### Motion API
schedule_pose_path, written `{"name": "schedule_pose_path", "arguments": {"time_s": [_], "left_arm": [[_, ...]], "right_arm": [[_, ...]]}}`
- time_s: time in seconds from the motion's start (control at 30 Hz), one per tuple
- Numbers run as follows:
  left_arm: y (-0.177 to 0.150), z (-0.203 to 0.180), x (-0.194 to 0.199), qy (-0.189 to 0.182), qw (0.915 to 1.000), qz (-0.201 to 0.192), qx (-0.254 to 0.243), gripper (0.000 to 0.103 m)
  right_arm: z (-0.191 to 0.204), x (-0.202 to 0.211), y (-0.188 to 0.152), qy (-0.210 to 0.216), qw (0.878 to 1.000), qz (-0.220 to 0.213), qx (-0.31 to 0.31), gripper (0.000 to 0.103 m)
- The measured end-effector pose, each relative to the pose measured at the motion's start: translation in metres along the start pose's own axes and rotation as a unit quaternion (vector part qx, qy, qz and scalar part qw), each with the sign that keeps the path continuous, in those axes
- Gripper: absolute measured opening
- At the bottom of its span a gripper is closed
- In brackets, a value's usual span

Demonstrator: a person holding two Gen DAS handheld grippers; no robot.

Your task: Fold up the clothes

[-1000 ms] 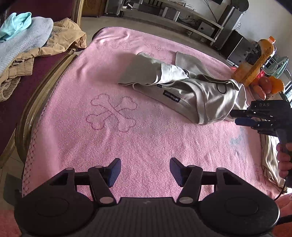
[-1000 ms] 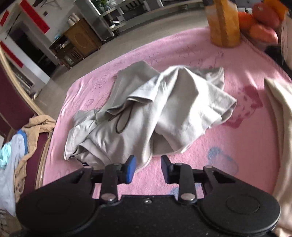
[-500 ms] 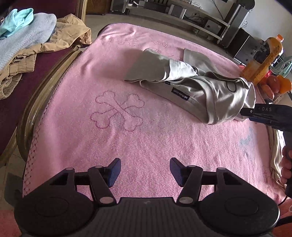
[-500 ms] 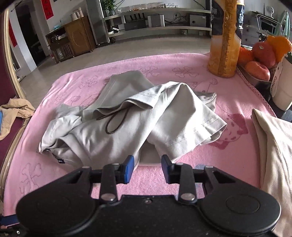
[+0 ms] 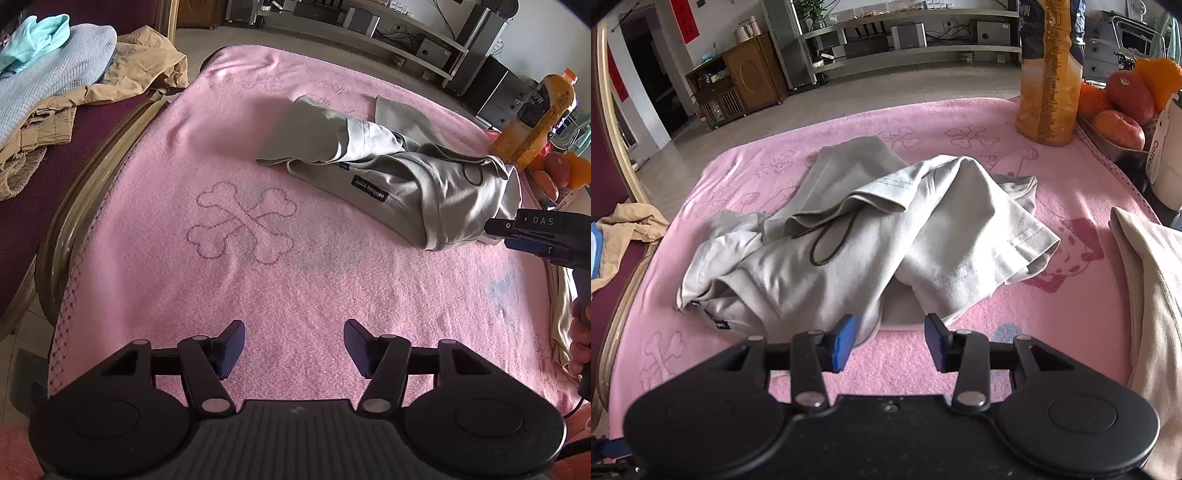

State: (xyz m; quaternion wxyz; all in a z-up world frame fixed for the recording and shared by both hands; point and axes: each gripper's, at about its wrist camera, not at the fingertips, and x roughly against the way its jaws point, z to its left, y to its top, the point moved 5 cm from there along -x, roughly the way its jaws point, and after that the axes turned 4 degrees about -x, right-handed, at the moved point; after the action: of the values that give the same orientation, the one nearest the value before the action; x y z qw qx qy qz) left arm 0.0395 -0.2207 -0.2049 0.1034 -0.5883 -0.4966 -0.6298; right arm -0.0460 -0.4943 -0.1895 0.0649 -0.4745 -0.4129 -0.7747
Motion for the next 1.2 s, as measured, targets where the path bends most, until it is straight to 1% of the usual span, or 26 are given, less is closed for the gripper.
{"name": "schedule_pose_path", "arguments": {"time_s": [0.13,0.3,0.43,0.67,0.77,0.83,0.87,0.93,1.0,1.1,1.2], "left_arm": [[0.0,-0.001,-0.001,0.001,1.0,0.001,-0.001,0.058],[0.0,-0.001,-0.003,0.004,1.0,0.003,-0.003,0.058],[0.0,-0.001,-0.003,0.006,1.0,0.004,-0.003,0.058],[0.0,-0.001,-0.003,0.007,1.0,0.005,-0.004,0.058],[0.0,0.0,-0.003,0.007,1.0,0.005,-0.003,0.058],[0.0,0.0,-0.003,0.006,1.0,0.005,-0.002,0.058],[0.0,0.0,-0.004,0.006,1.0,0.005,-0.002,0.058],[0.0,0.0,-0.003,0.005,1.0,0.005,-0.001,0.058],[0.0,-0.001,-0.003,0.005,1.0,0.004,-0.002,0.058],[0.0,-0.001,-0.003,0.005,1.0,0.004,-0.003,0.058],[0.001,-0.002,-0.004,0.007,1.0,0.004,-0.005,0.058]], "right_arm": [[0.006,0.001,-0.002,-0.025,0.999,-0.013,0.031,0.04],[0.019,0.005,-0.003,-0.038,0.996,-0.031,0.069,0.04],[0.021,0.005,-0.004,-0.041,0.996,-0.033,0.076,0.04],[0.018,0.003,-0.005,-0.037,0.997,-0.029,0.069,0.04],[0.013,0.001,-0.005,-0.003,0.999,-0.019,0.039,0.041],[0.004,-0.001,-0.003,0.045,0.999,-0.01,-0.006,0.042],[-0.002,-0.004,-0.002,0.07,0.997,-0.003,-0.034,0.042],[-0.015,-0.01,-0.003,0.122,0.988,0.018,-0.095,0.042],[-0.024,-0.021,-0.008,0.161,0.975,0.048,-0.147,0.041],[-0.032,-0.034,-0.013,0.182,0.962,0.064,-0.192,0.04],[-0.034,-0.042,-0.011,0.202,0.954,0.056,-0.215,0.042]]}}
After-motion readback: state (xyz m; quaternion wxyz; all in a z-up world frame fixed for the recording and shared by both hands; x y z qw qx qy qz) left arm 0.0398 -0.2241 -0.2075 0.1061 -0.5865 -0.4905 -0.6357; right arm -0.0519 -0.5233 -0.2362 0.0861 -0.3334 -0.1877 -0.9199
